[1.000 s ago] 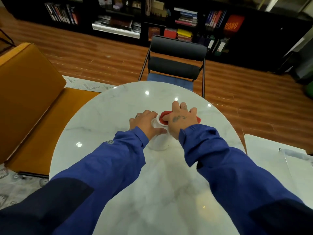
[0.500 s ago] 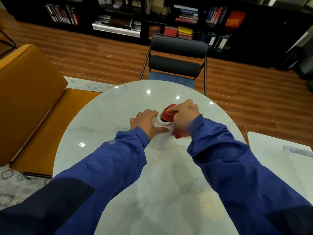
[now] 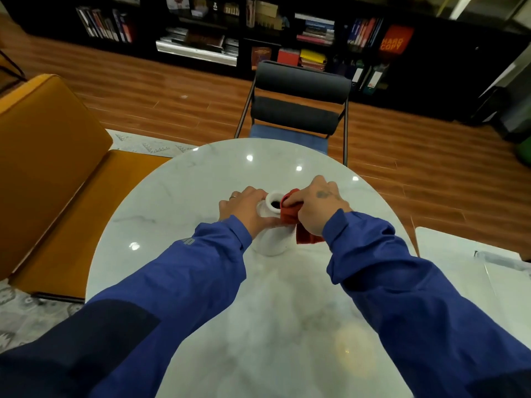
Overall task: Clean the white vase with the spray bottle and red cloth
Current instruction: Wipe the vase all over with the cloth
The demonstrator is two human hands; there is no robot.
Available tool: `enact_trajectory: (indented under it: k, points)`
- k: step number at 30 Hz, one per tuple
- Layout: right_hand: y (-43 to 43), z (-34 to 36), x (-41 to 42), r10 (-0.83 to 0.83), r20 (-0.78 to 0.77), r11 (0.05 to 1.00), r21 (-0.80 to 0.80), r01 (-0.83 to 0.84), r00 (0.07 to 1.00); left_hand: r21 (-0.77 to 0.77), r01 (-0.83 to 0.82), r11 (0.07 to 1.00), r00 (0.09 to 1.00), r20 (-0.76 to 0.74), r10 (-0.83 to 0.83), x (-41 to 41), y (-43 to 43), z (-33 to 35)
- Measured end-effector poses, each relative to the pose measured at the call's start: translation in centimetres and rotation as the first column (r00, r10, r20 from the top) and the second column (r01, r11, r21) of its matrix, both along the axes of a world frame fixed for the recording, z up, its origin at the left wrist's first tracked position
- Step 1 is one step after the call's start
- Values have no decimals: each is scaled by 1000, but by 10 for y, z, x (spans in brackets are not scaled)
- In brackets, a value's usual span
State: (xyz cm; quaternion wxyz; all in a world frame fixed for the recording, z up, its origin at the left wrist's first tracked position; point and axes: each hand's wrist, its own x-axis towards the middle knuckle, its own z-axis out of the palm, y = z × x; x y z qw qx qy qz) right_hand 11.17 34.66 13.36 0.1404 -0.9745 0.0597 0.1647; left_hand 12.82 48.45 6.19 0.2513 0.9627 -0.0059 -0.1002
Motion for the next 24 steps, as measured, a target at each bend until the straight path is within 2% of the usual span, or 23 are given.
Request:
enact_trajectory:
  k: [3,8,13,16,18,21,24]
  points:
    - [-5,0,-1,-50,80,999,19,49,996,-13,8,1000,1000,15,-7,-1,1,-1]
    - [-5,-34,-28,-119,83,930,358,82,989,-59,7,998,1000,11,-6,-5,3,0]
    - [-28,-34,-40,-408,104,732,631,257,907,-62,24,998,1000,11,-24,-6,5,3]
    - [-45,-30,-48,-619,-3,495,775,393,786,-145,64,987,998,15,-63,-8,9,4]
    - [-46,-34,-54,-681,-51,392,817,423,731,-254,71,965,997,29,-66,-7,15,0]
    - [-36,-44,-58,-711,-90,318,843,434,697,-346,91,934,996,46,-80,-3,18,-7]
    - [-22,-51,-53,-668,-25,367,858,359,743,-373,116,921,992,89,-89,-1,15,-7]
